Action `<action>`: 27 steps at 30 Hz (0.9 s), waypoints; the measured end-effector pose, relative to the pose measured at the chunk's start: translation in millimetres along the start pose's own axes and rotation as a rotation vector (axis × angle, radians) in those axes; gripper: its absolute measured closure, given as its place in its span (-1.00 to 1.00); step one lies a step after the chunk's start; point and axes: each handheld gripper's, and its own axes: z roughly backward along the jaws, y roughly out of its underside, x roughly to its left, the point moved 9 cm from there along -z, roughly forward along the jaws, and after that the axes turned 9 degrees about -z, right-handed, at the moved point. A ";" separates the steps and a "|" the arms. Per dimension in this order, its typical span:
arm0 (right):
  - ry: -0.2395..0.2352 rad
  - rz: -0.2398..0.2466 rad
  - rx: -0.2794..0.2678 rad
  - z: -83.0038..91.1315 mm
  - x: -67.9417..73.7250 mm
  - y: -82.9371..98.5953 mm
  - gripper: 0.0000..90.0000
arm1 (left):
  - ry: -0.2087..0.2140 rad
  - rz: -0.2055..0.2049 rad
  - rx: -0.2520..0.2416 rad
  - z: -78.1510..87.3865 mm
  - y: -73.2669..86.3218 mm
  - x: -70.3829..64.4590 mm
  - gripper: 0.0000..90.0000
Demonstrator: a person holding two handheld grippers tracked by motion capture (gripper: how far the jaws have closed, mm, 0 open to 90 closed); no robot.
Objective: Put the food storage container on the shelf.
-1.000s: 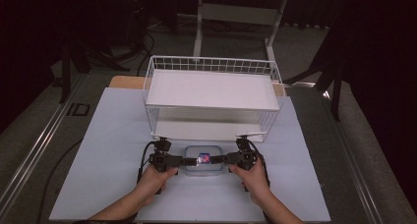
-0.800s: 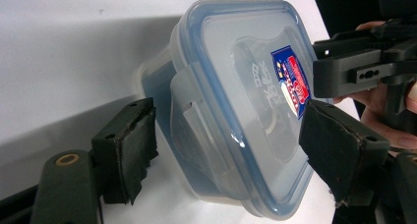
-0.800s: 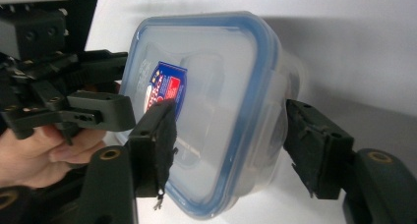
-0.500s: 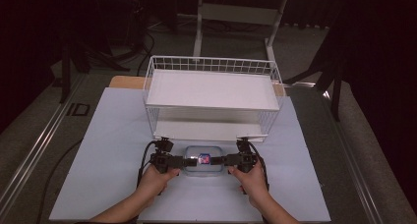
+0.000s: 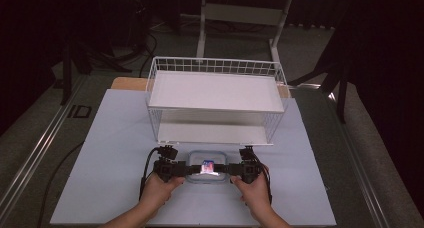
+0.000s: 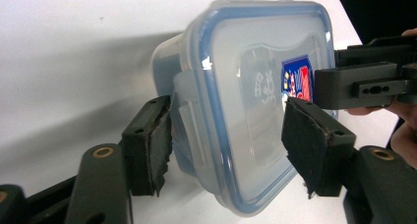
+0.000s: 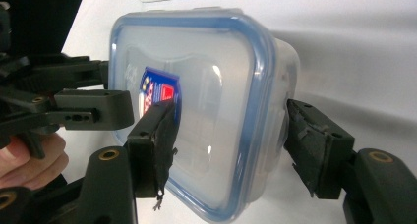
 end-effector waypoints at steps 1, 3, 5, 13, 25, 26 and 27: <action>0.003 0.004 -0.001 0.5 0.7 0.4 -0.15 | -0.009 -0.009 0.004 0.7 0.2 -1.0 -0.15; 0.012 0.018 -0.004 1.1 2.6 0.5 -0.15 | -0.018 -0.016 -0.002 3.0 -0.6 -0.9 -0.10; 0.014 0.028 -0.012 0.9 3.6 -0.9 -0.15 | -0.022 -0.016 -0.001 3.2 -1.2 -0.4 -0.09; 0.030 0.059 -0.050 2.5 6.2 -14.3 -0.15 | -0.030 -0.018 -0.045 1.5 -17.0 3.7 -0.09; 0.021 0.091 -0.166 16.4 6.0 -63.3 -0.15 | -0.060 -0.078 -0.119 -6.0 -66.9 6.9 -0.09; 0.016 0.083 -0.172 16.7 4.3 -65.9 -0.15 | -0.062 -0.082 -0.124 -7.2 -70.1 7.3 -0.09; 0.011 0.079 -0.178 16.9 2.9 -68.7 -0.15 | -0.065 -0.085 -0.135 -8.6 -74.1 8.4 -0.09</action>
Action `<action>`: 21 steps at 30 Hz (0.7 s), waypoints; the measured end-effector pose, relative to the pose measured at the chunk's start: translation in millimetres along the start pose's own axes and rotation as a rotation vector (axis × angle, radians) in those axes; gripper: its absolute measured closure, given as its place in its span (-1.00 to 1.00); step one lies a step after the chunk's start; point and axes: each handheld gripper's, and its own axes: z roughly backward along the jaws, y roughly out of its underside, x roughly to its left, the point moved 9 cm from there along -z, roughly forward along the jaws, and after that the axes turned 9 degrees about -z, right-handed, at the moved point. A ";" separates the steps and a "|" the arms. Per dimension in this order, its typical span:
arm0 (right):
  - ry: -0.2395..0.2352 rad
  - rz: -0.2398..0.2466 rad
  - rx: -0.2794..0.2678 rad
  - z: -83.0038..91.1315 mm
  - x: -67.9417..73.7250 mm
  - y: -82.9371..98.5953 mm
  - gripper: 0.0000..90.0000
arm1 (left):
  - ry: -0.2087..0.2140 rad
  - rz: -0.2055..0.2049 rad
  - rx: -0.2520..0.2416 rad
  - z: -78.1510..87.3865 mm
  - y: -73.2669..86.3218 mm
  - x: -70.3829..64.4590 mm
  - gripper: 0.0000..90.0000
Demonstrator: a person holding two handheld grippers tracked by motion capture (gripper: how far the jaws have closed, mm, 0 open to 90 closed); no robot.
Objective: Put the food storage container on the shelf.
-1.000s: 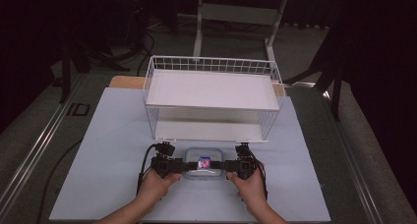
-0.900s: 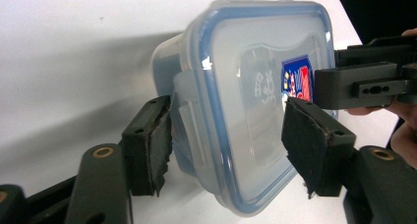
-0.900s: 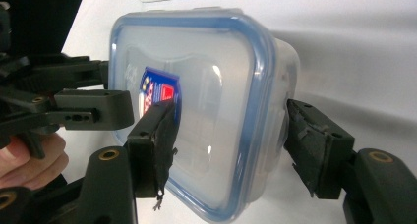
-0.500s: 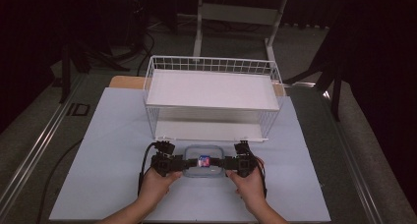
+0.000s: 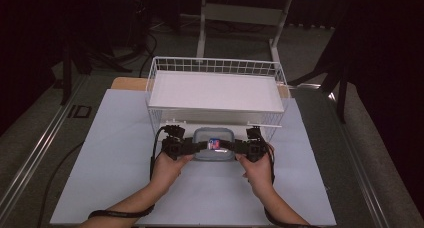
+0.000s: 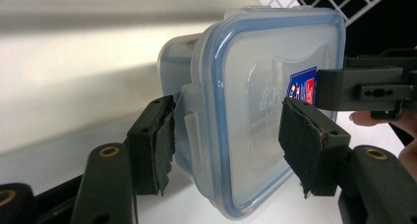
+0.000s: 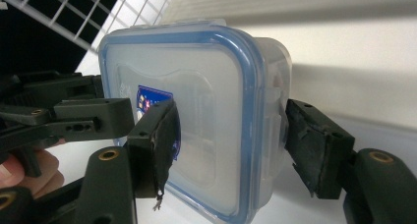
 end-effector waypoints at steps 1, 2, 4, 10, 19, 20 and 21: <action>-0.001 0.002 -0.011 -0.5 -1.5 -3.7 -0.15 | 0.000 0.000 0.000 0.0 0.0 0.0 -0.09; 0.000 0.005 -0.017 -1.1 -2.1 -5.8 -0.15 | 0.002 -0.004 -0.004 -3.1 -4.0 2.9 -0.09; 0.003 0.008 -0.020 -2.2 -2.9 -8.4 -0.15 | 0.001 -0.006 -0.016 -4.3 -6.6 4.6 -0.09; -0.001 0.007 -0.040 -11.6 -7.0 -20.3 -0.15 | -0.008 -0.002 -0.028 -11.6 -12.3 15.4 -0.10; 0.012 -0.023 -0.033 -28.7 -20.1 -22.7 -0.15 | 0.001 0.037 -0.022 -26.9 -9.0 30.0 -0.10; 0.009 -0.009 -0.038 -31.9 -21.4 -24.1 -0.15 | -0.001 0.047 -0.029 -28.5 -8.4 32.2 -0.10; 0.010 -0.007 -0.042 -32.5 -21.6 -24.6 -0.15 | -0.002 0.049 -0.039 -29.3 -8.5 32.7 -0.10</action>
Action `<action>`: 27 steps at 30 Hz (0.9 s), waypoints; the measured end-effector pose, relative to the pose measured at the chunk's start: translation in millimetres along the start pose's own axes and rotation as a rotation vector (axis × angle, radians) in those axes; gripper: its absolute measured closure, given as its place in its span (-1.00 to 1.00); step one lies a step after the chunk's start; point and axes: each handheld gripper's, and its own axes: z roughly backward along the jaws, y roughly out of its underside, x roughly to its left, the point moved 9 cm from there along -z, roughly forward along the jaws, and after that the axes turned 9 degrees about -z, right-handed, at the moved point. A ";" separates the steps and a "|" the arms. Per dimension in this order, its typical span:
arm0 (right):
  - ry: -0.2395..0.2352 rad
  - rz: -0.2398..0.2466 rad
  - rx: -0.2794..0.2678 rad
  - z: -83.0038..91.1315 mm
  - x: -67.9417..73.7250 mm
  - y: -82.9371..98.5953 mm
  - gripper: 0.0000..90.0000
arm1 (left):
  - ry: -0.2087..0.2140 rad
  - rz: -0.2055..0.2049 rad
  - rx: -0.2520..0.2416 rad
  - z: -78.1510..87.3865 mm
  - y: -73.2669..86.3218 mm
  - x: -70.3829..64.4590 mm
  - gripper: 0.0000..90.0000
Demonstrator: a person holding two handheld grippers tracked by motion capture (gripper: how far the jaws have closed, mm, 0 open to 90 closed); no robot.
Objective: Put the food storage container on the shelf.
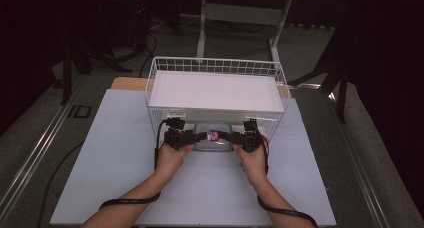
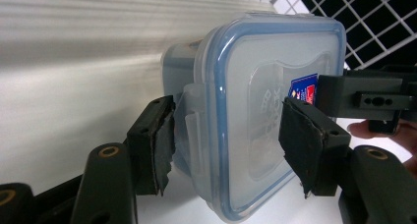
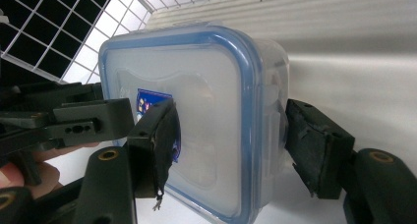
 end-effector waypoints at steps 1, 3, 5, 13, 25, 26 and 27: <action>-0.002 0.002 -0.004 -0.9 -0.5 -0.8 -0.15 | 0.002 0.003 -0.003 -1.1 0.1 0.5 -0.10; -0.011 -0.034 0.006 -1.7 -3.2 -1.5 -0.15 | 0.003 -0.002 -0.006 -1.6 -0.3 1.2 -0.09; -0.022 -0.040 -0.003 -2.7 -5.0 -3.1 -0.15 | 0.011 0.005 -0.007 -2.9 -1.7 1.6 -0.09; -0.036 -0.059 -0.044 -6.6 -9.9 -9.8 -0.19 | 0.036 -0.040 -0.067 -10.3 -6.9 8.7 -0.11; -0.015 0.012 -0.107 -16.6 -19.6 -19.9 -0.32 | 0.057 -0.072 -0.074 -21.8 -10.6 15.1 -0.28; -0.011 0.007 -0.102 -17.2 -18.8 -19.0 -0.35 | 0.052 -0.061 -0.080 -23.1 -11.1 15.1 -0.28; -0.022 -0.025 -0.084 -18.2 -14.8 -15.1 -0.39 | 0.047 -0.065 -0.078 -24.4 -11.2 15.2 -0.34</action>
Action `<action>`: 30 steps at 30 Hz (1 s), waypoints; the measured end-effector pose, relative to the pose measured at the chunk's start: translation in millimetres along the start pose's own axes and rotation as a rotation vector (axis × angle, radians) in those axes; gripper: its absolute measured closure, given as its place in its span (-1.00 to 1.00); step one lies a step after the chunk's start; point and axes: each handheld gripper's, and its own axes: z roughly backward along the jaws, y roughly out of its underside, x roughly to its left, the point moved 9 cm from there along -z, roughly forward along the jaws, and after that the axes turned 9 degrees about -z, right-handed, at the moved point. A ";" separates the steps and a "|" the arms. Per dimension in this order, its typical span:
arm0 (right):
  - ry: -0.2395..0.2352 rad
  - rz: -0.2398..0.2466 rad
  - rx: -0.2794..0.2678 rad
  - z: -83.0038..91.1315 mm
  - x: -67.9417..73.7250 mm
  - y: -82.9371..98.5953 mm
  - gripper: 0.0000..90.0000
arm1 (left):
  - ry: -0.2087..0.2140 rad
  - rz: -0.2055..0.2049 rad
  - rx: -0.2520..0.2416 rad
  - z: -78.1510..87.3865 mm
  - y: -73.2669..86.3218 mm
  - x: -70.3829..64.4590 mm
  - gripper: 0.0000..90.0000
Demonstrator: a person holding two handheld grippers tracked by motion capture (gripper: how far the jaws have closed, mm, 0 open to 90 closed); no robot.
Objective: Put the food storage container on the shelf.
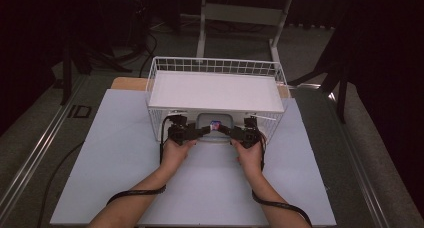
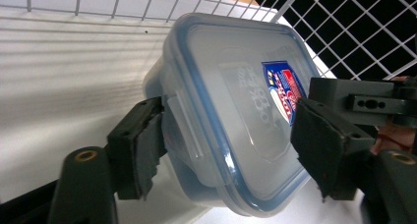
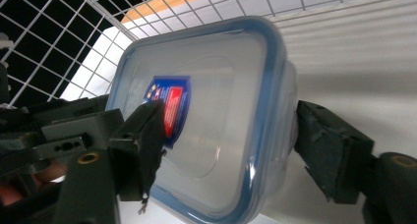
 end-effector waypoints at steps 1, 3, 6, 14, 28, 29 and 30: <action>0.000 0.000 0.000 0.0 0.0 0.0 -0.39 | -0.002 -0.002 -0.003 -0.7 -0.2 0.4 -0.34; 0.007 0.032 -0.024 -1.4 -3.4 -2.6 -0.39 | -0.007 -0.025 0.005 -1.3 0.6 1.2 -0.39; 0.009 0.026 -0.025 -2.5 -6.7 -1.0 -0.45 | -0.046 -0.041 0.003 -0.8 -1.0 1.4 -0.39; 0.056 0.185 -0.087 16.5 0.9 -1.5 -0.37 | -0.049 -0.078 -0.022 8.4 -2.9 -7.4 -0.39; 0.024 0.311 -0.048 44.3 35.0 26.8 -0.18 | 0.037 -0.275 -0.090 61.2 5.6 -42.6 -0.66; 0.021 0.314 -0.044 45.2 37.8 29.7 -0.10 | 0.036 -0.283 -0.091 66.1 6.5 -44.9 -0.67; 0.020 0.321 -0.040 45.9 41.5 33.1 -0.06 | 0.043 -0.287 -0.108 71.2 6.6 -47.3 -0.69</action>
